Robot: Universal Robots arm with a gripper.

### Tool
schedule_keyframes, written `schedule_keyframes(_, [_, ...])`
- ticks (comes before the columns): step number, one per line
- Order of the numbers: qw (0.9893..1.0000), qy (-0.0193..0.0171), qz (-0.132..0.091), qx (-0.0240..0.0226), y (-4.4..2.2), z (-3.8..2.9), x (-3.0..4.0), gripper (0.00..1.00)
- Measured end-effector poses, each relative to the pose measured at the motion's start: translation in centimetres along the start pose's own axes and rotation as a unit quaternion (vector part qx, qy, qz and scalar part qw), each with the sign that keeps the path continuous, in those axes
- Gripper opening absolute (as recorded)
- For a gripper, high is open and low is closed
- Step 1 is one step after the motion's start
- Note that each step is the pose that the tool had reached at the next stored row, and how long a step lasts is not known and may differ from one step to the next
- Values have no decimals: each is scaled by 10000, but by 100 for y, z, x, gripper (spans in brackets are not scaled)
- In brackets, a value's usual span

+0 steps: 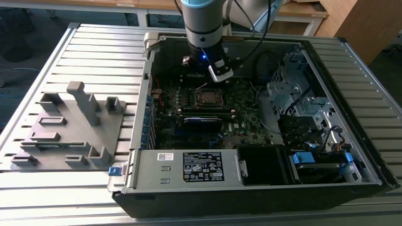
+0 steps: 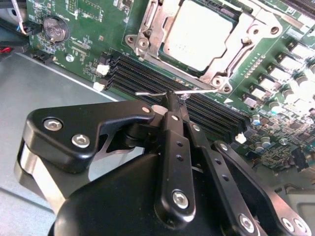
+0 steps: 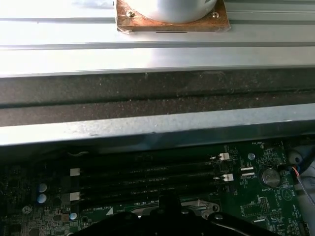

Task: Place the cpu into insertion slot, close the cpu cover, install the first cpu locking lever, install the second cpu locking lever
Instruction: 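Install the first cpu locking lever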

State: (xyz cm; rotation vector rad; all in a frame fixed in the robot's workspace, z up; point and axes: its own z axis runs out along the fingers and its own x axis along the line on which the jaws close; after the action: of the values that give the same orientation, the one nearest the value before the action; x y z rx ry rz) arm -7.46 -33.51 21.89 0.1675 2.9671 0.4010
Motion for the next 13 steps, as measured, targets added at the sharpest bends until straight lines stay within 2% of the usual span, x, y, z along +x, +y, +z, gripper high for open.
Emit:
schedule_keyframes(6, [10000,-12,-2,-10,-6,30,-13,10])
schedule_keyframes(13, [10000,-28,58,-2,-9,75,-83,10])
